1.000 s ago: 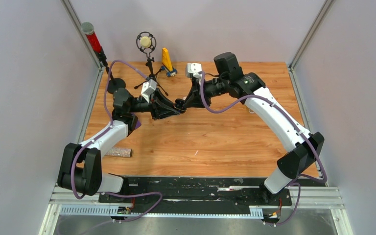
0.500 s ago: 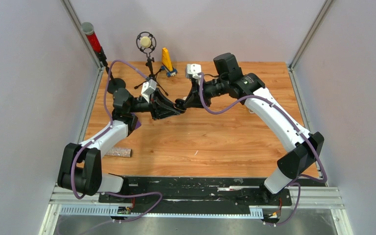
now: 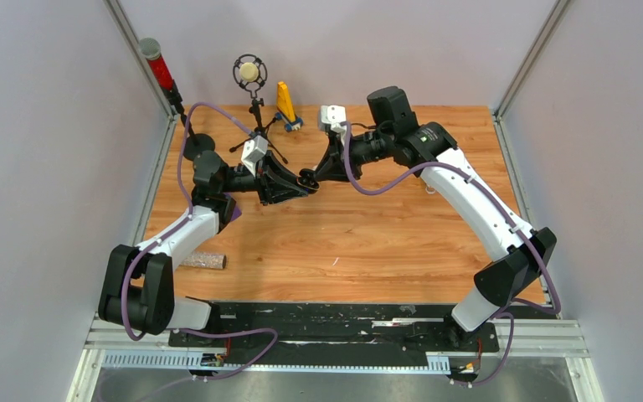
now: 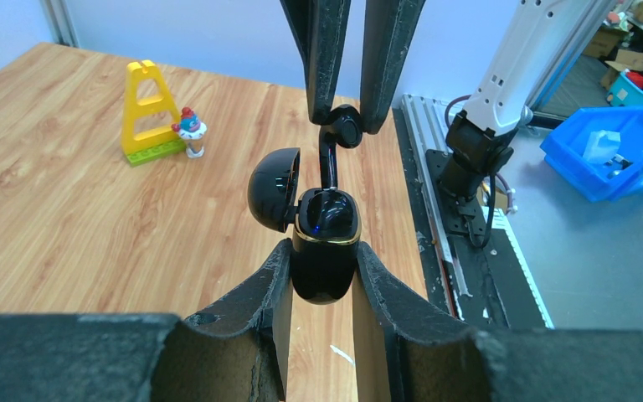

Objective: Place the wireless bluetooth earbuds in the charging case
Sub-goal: Place the earbud in the charging case.

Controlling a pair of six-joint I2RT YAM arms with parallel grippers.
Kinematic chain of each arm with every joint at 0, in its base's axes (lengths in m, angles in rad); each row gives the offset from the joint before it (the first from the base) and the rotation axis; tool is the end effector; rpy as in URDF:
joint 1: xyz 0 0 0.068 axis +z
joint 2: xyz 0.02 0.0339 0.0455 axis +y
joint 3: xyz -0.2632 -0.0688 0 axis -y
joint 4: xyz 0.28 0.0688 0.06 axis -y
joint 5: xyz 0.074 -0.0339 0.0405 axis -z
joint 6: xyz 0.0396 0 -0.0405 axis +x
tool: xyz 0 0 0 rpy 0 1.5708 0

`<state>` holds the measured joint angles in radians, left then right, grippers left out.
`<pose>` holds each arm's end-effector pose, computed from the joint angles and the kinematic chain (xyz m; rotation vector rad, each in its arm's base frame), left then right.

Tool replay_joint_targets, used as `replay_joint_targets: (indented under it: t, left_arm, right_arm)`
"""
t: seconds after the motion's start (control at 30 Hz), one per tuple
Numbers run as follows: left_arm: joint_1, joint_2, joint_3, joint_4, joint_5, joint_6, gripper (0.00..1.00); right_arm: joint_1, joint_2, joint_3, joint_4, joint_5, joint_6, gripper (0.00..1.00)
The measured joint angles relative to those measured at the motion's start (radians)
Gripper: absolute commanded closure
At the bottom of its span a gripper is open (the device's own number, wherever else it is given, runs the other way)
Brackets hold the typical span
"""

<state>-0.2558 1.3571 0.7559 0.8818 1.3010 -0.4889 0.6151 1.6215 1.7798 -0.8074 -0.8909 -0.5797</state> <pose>0.2905 -0.1154 0.2852 1.0461 1.3084 -1.4044 0.2919 0.2439 0.4200 -1.5550 1.4216 0.9967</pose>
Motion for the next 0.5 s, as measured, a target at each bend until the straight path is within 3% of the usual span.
replay_joint_targets:
  t: [0.5]
  left_arm:
    - [0.000, 0.000, 0.000, -0.003, 0.000, 0.004, 1.00]
  right_arm:
    - [0.004, -0.005, 0.000, -0.050, 0.038, -0.063, 0.81]
